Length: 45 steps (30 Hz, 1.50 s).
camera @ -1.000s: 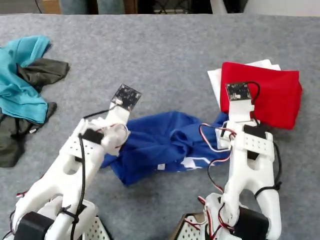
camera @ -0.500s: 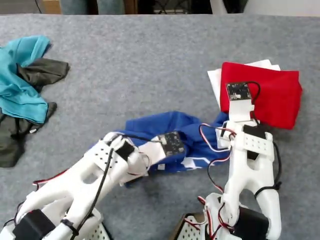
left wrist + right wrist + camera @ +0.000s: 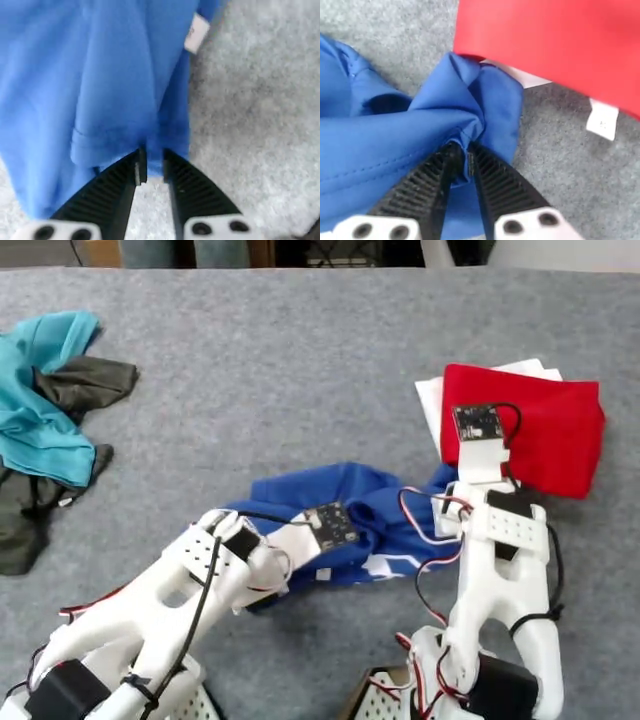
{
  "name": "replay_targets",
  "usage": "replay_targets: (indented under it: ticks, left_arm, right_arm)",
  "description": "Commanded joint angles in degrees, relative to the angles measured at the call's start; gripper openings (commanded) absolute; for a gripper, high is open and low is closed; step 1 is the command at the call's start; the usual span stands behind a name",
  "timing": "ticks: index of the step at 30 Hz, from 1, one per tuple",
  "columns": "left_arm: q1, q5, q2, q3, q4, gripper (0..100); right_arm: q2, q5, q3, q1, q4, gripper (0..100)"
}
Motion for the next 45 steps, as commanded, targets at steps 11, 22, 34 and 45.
replay_targets:
  ticks: [11,22,34,45]
  left_arm:
    - [-0.84,2.37,-0.18,-4.09,-2.11,14]
    - [-0.92,7.21,-0.18,0.66,-8.26,16]
    - [-0.75,11.25,-0.18,4.97,-13.71,12]
    - [-0.57,11.16,-0.35,-4.09,-4.48,7]
  right_arm:
    - [-0.84,-0.35,-0.22,-0.35,-0.97,1.5]
    - [-0.84,-0.35,-0.22,-0.35,-0.97,1.5]
    - [-0.84,-0.35,-0.13,-0.35,-0.97,1.5]
    - [-0.84,-0.35,-0.13,-0.35,-0.97,1.5]
